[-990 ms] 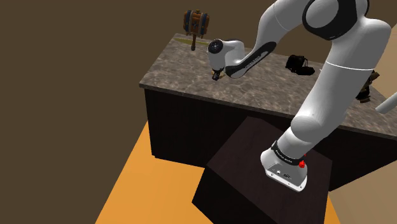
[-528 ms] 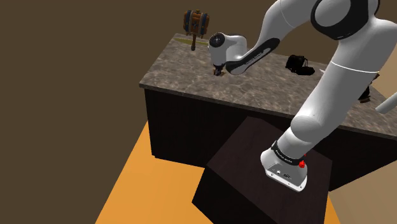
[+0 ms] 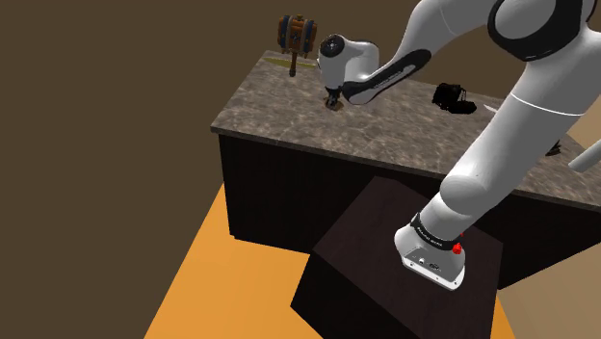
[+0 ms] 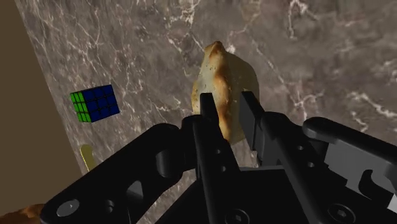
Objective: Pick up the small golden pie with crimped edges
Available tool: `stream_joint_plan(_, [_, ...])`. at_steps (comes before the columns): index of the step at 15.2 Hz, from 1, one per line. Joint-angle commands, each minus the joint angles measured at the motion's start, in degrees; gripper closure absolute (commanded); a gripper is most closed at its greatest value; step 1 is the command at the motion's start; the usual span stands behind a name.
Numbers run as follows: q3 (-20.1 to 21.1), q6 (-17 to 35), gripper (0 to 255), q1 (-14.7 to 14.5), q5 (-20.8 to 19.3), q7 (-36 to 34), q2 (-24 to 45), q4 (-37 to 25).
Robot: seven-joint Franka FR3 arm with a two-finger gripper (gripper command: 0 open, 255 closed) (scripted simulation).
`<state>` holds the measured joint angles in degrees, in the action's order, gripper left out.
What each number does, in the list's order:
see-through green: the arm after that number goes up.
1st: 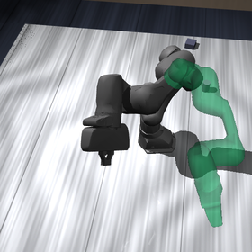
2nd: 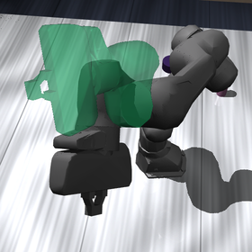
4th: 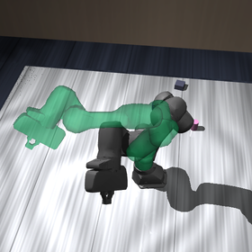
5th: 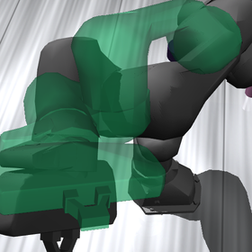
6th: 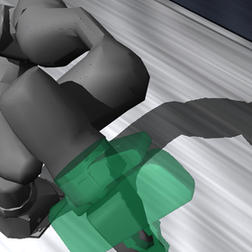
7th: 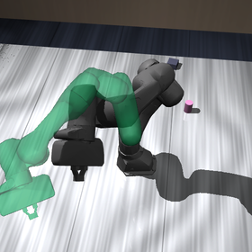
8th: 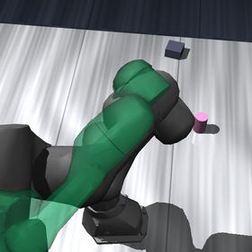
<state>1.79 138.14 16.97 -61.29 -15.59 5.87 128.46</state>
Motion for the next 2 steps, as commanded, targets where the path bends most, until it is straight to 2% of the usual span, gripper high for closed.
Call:
stream_joint_plan(1, [0.11, -0.42, 255, -0.03, 0.77, 0.89, -0.60, -0.12])
stream_joint_plan(2, [0.11, -0.42, 255, -0.03, 0.77, 0.89, -0.60, -0.12])
